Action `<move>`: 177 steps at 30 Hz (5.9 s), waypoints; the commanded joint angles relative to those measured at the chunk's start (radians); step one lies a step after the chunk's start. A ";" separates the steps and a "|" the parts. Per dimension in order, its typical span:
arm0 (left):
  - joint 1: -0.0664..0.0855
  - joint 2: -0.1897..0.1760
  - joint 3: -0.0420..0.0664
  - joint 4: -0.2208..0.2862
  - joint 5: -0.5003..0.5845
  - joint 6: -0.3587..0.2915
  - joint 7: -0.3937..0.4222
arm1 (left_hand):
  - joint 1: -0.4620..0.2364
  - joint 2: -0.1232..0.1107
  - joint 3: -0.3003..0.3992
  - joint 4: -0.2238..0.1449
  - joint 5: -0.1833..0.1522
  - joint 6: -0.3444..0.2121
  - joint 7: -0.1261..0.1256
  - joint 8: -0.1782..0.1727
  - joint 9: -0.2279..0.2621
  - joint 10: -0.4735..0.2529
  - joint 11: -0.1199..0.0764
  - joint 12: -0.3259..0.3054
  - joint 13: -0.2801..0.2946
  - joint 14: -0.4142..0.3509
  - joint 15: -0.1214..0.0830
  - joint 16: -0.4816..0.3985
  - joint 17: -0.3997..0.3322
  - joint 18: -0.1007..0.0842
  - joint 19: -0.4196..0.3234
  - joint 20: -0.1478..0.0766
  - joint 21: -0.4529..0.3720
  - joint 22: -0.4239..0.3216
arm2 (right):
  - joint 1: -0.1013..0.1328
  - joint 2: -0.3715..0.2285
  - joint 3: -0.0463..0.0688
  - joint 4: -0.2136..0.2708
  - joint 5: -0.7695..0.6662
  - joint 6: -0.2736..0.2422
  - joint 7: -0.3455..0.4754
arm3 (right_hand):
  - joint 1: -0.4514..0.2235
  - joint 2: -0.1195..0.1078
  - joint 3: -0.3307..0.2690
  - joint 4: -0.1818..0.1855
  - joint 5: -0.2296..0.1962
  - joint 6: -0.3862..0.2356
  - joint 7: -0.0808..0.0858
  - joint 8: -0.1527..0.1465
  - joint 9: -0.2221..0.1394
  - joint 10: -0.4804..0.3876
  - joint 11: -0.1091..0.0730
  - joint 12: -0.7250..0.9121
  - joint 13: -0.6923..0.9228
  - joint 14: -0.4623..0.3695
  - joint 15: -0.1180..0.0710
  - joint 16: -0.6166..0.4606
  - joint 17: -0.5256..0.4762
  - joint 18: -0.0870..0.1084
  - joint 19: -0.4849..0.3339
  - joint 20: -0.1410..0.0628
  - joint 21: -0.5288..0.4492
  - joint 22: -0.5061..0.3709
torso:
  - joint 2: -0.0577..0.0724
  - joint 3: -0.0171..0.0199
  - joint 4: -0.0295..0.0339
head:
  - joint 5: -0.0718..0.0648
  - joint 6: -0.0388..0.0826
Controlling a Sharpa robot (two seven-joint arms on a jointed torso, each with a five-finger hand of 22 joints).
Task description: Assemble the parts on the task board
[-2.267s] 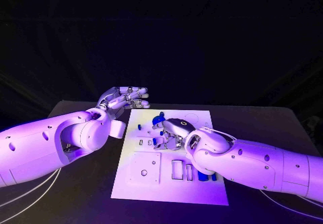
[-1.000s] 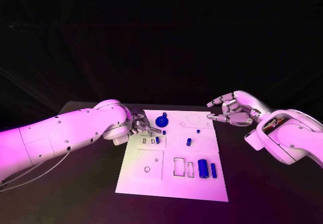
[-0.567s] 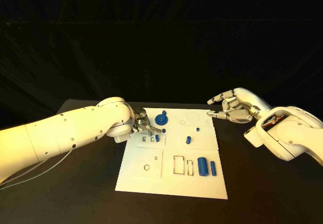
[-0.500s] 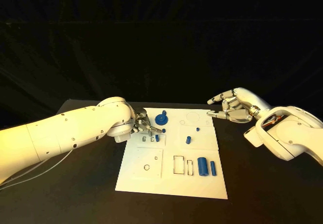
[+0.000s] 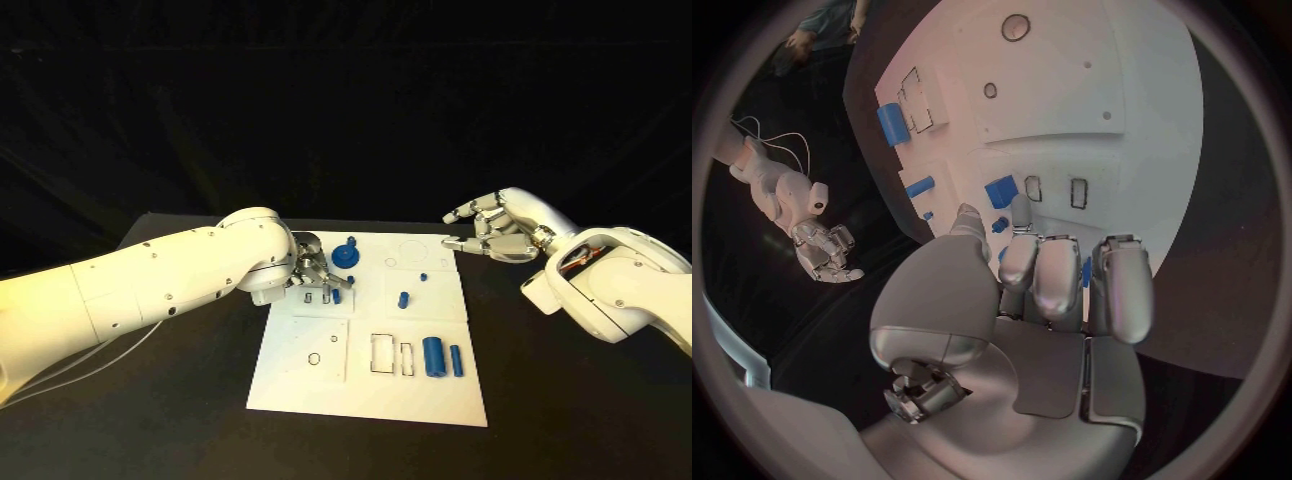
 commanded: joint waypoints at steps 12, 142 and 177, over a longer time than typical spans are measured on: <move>0.001 0.012 -0.001 -0.019 -0.007 0.070 -0.010 | 0.023 0.006 -0.005 -0.002 -0.004 -0.014 0.003 0.009 0.017 -0.004 -0.004 0.004 0.003 0.014 -0.004 -0.007 0.002 -0.018 0.006 0.000 0.008 0.021 | 0.000 0.001 0.000 -0.006 0.001 0.017 -0.008 | -0.006 0.001 -0.006 0.000 0.006 0.002 -0.002 0.005 -0.001 0.008 -0.001 0.005 0.001 0.062 -0.006 -0.004 0.092 0.014 0.036 -0.006 -0.001 0.191 | 0.000 0.0001 -0.0003 | -0.004 -0.003; -0.069 -0.083 -0.017 0.126 -0.106 -0.122 -0.003 | 0.025 -0.237 1.013 -0.296 0.182 -0.072 -0.001 0.085 0.244 -0.022 -0.015 -0.152 -0.167 0.020 -0.013 -0.024 0.027 -0.025 0.021 -0.009 0.029 0.069 | -0.007 0.018 -0.001 -0.043 0.239 0.010 0.070 | -0.018 0.065 -0.016 -0.041 0.083 0.026 0.057 -0.049 -0.067 -0.183 0.084 -1.009 -1.096 -0.323 0.110 -1.397 -1.102 0.170 -0.433 0.110 -1.392 -0.943 | 0.001 0.0013 -0.0004 | 0.016 -0.041; -0.069 -0.070 -0.016 0.109 -0.103 -0.141 -0.002 | 0.020 -0.258 1.002 -0.295 0.200 -0.039 -0.015 0.102 0.247 0.000 -0.026 -0.177 -0.216 0.022 -0.020 -0.023 0.031 -0.029 0.031 -0.011 0.037 0.086 | -0.007 0.023 -0.001 -0.053 0.242 0.013 0.059 | -0.035 0.068 -0.027 -0.052 0.086 0.019 0.066 -0.059 -0.068 -0.191 0.092 -1.021 -1.127 -0.336 0.118 -1.397 -1.149 0.170 -0.433 0.117 -1.400 -0.998 | 0.001 0.0027 -0.0008 | 0.020 -0.050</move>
